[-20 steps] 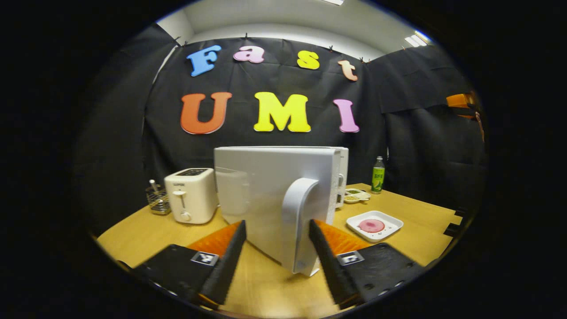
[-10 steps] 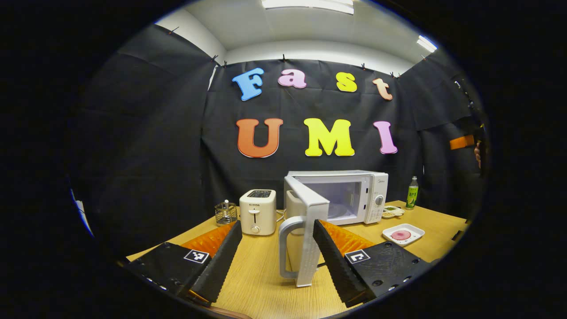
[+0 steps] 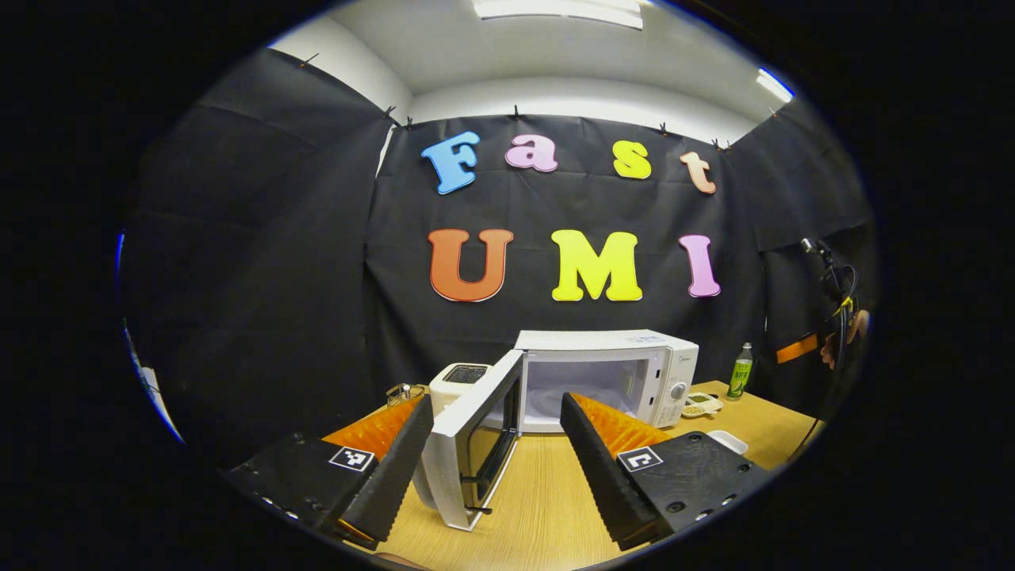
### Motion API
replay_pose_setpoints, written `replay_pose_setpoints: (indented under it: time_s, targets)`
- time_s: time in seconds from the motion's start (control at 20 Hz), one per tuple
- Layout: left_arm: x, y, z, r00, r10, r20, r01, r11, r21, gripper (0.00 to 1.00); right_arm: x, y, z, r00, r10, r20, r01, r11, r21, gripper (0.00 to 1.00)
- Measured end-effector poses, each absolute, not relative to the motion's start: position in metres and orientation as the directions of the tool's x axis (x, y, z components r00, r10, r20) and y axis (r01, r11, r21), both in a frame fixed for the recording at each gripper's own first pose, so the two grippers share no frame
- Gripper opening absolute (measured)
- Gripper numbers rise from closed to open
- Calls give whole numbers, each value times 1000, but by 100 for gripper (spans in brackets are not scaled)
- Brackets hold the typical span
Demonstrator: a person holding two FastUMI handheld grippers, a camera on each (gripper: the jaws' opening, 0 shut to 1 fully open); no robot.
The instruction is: Open the microwave oven with the left hand, put the food in, and close the microwave oven.
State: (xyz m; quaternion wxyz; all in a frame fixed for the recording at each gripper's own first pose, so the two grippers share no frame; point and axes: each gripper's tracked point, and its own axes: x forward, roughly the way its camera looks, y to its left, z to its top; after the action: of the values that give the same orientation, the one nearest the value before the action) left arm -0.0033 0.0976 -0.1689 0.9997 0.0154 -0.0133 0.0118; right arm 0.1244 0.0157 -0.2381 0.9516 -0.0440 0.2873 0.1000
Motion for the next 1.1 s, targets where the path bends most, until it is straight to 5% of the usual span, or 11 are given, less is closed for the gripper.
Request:
replay_pose_setpoints:
  time_s: [0.4,0.45,0.5,0.55,0.6,0.8,0.85,0.95,1.0,1.05,1.1]
  targets:
    - [9,59,-151,997,2,75,-1,1000,-4,95,145,29,-367,456,253,-853,-288,949,127,95]
    - [10,58,-151,997,6,76,-4,1000,-24,84,146,33,-379,413,266,-871,-291,945,150,95]
    - [11,57,-150,997,8,81,-5,999,-33,95,146,35,-392,372,274,-887,-291,942,170,83]
    - [12,58,-150,997,16,78,-13,999,-34,95,146,36,-405,336,276,-900,-279,942,184,88]
    - [14,57,-152,998,19,67,-17,999,-27,95,144,38,-414,295,284,-912,-277,939,203,73]
    - [22,54,-157,999,25,46,-25,1000,15,95,132,53,-439,130,358,-925,-231,918,323,47]
    - [22,53,-155,998,25,51,-26,1000,17,84,130,57,-445,91,378,-922,-213,911,352,41]
    - [23,47,-157,999,19,46,-20,1000,9,95,130,60,-449,32,395,-918,-204,902,381,29]
    - [23,46,-156,999,16,44,-16,1000,5,95,130,59,-452,15,396,-918,-205,900,385,39]
    - [24,46,-157,999,13,41,-13,1000,0,95,132,56,-452,8,397,-918,-209,898,387,14]
    - [25,45,-157,999,8,41,-7,1000,-4,84,132,57,-453,1,411,-912,-207,892,402,0]
